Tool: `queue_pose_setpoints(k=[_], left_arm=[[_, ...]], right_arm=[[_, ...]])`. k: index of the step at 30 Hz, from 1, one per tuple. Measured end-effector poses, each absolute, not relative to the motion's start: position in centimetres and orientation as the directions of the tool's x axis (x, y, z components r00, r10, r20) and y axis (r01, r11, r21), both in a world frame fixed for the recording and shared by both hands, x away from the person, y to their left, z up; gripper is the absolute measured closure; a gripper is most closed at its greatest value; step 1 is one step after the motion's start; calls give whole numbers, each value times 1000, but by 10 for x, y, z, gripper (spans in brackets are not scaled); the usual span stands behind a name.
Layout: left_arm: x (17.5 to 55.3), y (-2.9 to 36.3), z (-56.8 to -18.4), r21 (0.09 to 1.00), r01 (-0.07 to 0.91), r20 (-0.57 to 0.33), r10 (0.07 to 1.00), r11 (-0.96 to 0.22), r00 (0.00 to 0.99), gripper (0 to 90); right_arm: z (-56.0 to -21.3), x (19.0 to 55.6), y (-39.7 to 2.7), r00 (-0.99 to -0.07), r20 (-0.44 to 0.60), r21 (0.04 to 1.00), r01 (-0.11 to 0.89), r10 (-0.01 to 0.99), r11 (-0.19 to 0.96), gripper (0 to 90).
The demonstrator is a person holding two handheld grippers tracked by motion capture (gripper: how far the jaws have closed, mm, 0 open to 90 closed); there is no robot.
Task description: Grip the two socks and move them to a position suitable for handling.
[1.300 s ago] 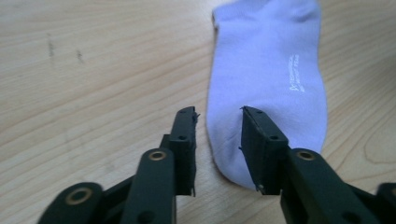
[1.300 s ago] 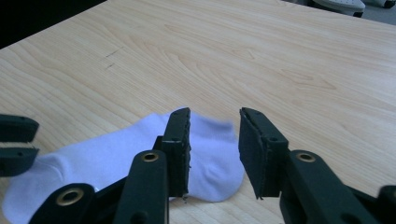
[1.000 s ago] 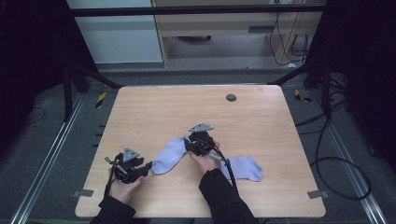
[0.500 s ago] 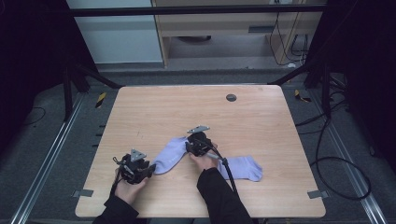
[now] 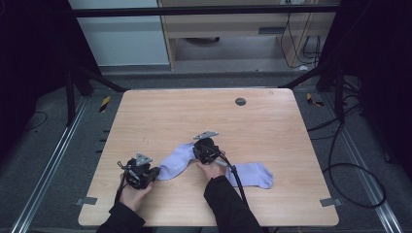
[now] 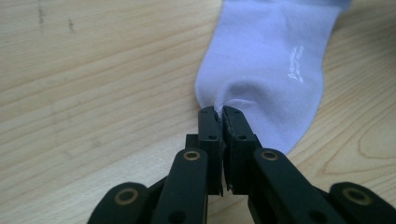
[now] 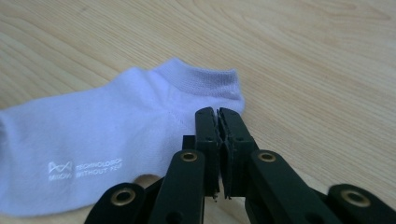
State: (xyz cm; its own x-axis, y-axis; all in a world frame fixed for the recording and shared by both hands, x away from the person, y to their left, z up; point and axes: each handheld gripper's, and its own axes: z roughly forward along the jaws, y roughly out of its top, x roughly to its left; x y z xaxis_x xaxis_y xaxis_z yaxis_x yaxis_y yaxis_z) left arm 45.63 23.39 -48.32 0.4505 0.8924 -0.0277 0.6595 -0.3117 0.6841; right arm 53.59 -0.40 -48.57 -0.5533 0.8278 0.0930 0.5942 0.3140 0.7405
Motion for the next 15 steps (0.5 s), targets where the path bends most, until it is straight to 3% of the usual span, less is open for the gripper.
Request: queue_pose_setpoints(k=[7, 15], left_arm=[[462, 253, -470, 712, 642, -2, 913, -284, 407, 867], [468, 261, -472, 690, 655, 35, 919, -306, 393, 864]], right_arm=[[-467, 509, -9, -593, 120, 776, 556, 796, 297, 869], [-478, 482, 1, -608, 143, 765, 568, 781, 303, 852]])
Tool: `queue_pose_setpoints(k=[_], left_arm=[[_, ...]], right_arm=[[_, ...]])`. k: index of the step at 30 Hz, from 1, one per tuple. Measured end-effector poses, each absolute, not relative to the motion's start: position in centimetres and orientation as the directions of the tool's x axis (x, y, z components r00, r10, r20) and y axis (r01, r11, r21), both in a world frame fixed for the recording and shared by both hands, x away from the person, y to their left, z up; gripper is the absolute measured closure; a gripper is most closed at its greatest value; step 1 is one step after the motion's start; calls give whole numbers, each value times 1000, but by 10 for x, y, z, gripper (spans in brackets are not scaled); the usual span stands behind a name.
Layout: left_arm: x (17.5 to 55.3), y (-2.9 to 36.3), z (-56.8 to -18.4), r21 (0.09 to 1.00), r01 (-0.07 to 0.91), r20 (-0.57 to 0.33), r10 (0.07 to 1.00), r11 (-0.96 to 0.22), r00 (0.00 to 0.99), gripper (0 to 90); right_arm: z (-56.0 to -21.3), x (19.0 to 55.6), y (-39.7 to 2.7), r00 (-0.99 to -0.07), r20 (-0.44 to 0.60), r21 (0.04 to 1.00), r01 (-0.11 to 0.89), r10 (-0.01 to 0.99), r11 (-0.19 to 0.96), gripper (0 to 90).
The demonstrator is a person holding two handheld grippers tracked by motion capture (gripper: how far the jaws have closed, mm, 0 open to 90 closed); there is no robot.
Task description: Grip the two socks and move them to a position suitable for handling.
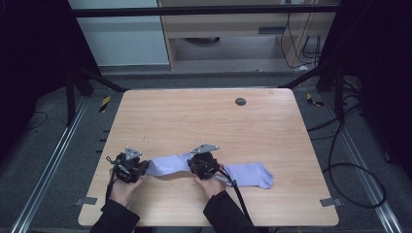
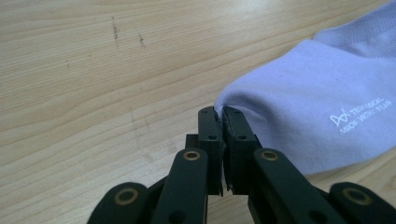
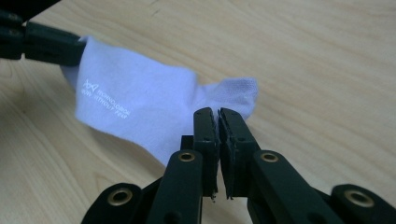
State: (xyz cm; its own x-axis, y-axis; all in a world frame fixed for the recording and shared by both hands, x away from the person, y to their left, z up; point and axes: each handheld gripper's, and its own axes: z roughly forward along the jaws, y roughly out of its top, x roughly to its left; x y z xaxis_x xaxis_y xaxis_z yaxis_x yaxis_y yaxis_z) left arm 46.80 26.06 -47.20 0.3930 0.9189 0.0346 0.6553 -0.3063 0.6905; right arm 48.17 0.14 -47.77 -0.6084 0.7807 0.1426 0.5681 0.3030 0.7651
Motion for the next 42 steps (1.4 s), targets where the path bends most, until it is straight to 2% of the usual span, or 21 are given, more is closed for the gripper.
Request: queue_pose_setpoints(k=[5, 9, 17, 20, 26, 33, 42], left_arm=[[470, 263, -475, 677, 659, 70, 920, -328, 386, 852], [470, 264, -475, 684, 653, 82, 924, -325, 374, 759], [467, 270, -467, 729, 630, 50, 938, -269, 342, 661], [465, 267, -462, 750, 618, 3, 936, -236, 353, 611], [461, 256, -456, 761, 605, -23, 923, -233, 385, 570], [460, 239, -451, 757, 599, -30, 901, -262, 433, 533], [459, 208, -446, 756, 584, -42, 867, -297, 496, 509]], right_arm=[[-490, 476, 7, -609, 165, 734, 601, 776, 316, 831], [-493, 475, 8, -611, 169, 721, 611, 773, 326, 789], [-472, 475, -11, -616, 157, 774, 562, 772, 291, 689], [-460, 478, -29, -600, 165, 795, 551, 783, 255, 650], [-451, 481, -57, -583, 159, 805, 544, 797, 238, 590], [-441, 481, -95, -538, 155, 806, 554, 829, 209, 551], [-437, 473, -134, -518, 106, 808, 543, 849, 231, 507]])
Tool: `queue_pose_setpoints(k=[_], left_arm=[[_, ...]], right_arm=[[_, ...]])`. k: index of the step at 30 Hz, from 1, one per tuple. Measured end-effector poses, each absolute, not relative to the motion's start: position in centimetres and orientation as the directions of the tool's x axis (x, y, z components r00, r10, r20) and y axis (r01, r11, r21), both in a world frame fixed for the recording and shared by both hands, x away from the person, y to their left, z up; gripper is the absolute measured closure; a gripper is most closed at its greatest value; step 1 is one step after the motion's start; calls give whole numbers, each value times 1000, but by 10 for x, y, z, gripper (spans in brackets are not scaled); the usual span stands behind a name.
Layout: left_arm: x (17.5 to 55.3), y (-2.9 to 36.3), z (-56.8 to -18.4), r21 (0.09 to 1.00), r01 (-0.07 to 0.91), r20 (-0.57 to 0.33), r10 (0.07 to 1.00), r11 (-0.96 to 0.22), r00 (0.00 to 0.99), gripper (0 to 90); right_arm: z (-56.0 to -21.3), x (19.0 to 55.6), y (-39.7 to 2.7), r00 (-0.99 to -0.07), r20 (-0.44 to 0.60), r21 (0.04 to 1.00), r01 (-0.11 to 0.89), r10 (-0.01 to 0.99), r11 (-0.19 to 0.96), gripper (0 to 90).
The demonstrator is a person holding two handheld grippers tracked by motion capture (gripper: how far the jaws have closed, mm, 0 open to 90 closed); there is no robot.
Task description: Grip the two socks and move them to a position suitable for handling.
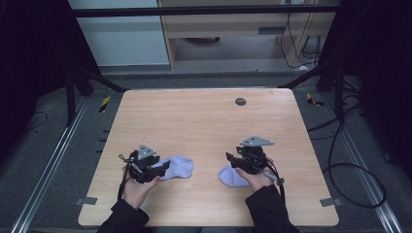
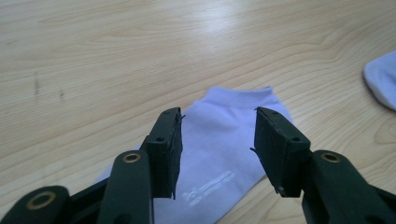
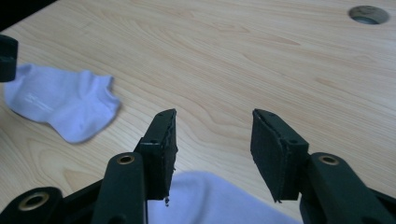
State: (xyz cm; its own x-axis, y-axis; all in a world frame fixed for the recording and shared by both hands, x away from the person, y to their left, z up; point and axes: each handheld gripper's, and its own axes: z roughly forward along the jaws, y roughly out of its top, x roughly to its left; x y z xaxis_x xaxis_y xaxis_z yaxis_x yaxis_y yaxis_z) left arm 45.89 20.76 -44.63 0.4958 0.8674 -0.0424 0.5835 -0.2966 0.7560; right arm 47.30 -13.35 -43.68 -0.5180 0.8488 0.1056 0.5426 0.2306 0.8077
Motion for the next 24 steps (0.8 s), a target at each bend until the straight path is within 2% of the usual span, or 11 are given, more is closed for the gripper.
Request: queue_pose_setpoints(k=[11, 24], left_arm=[[462, 159, -445, 749, 564, -46, 821, -348, 568, 509], [464, 107, -453, 717, 556, -39, 773, -420, 633, 545]], right_arm=[[-446, 456, -181, -483, 77, 784, 570, 872, 246, 491], [-467, 447, -225, -421, 68, 719, 650, 905, 248, 551]])
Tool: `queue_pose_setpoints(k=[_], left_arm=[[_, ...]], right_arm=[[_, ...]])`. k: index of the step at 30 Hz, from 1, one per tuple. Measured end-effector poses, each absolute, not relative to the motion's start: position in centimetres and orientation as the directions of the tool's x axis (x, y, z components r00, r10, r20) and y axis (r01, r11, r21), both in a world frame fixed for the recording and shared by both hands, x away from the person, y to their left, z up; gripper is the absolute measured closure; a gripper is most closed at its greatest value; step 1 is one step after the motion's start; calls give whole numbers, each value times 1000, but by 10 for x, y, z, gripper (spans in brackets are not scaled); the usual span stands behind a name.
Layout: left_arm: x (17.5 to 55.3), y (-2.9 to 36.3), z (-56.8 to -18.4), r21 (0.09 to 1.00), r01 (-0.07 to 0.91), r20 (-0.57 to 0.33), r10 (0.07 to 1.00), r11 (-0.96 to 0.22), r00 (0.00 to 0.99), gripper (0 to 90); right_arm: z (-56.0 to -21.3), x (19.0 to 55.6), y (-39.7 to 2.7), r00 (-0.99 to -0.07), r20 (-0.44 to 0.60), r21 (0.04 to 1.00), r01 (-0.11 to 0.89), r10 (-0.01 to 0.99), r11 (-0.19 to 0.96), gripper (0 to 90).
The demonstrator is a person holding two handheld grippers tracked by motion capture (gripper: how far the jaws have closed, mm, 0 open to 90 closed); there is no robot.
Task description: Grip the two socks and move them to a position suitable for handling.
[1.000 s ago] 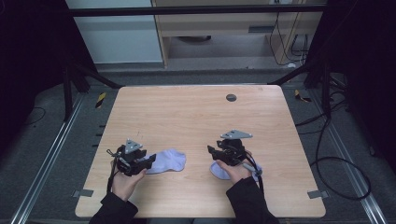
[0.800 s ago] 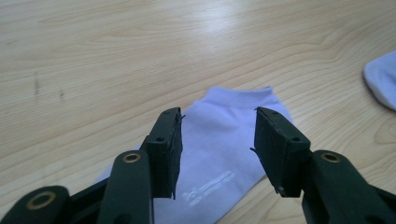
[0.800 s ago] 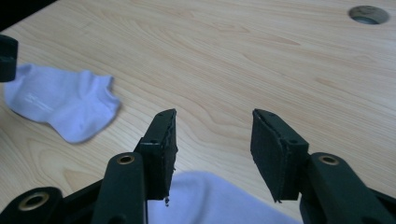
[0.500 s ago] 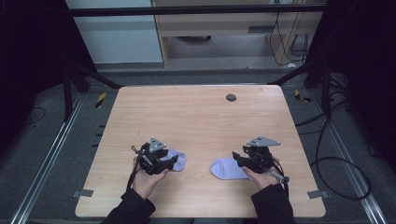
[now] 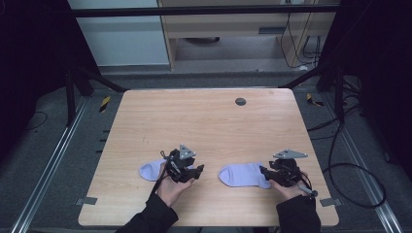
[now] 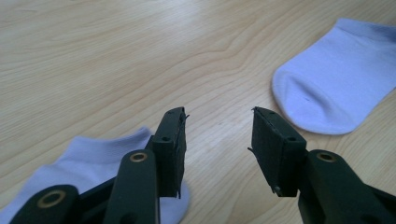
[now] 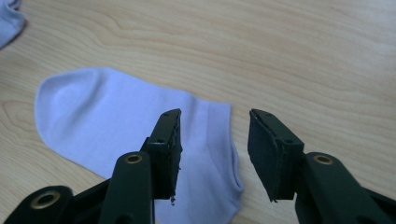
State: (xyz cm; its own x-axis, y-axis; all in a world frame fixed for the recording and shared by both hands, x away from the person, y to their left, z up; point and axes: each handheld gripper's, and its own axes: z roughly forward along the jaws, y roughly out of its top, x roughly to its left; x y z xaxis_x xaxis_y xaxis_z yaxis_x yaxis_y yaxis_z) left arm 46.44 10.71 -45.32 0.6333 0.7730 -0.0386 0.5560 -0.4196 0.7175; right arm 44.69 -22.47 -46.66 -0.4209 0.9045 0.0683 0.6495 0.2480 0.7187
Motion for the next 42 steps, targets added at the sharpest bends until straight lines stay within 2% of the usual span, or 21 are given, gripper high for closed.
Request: queue_pose_setpoints(k=[21, 32, 38, 42], left_arm=[[468, 50, -481, 658, 556, -36, 717, -507, 697, 610], [471, 43, -489, 642, 575, -51, 720, -507, 692, 711], [470, 40, -489, 636, 586, -58, 726, -502, 686, 866], [470, 41, -488, 643, 583, -66, 723, -496, 688, 890]], right_arm=[[-485, 448, -236, -411, 66, 653, 707, 909, 273, 665], [-490, 449, -234, -420, 75, 625, 727, 904, 286, 754], [-489, 448, -231, -426, 64, 622, 724, 902, 298, 850], [-486, 447, -230, -428, 82, 629, 723, 900, 287, 857]])
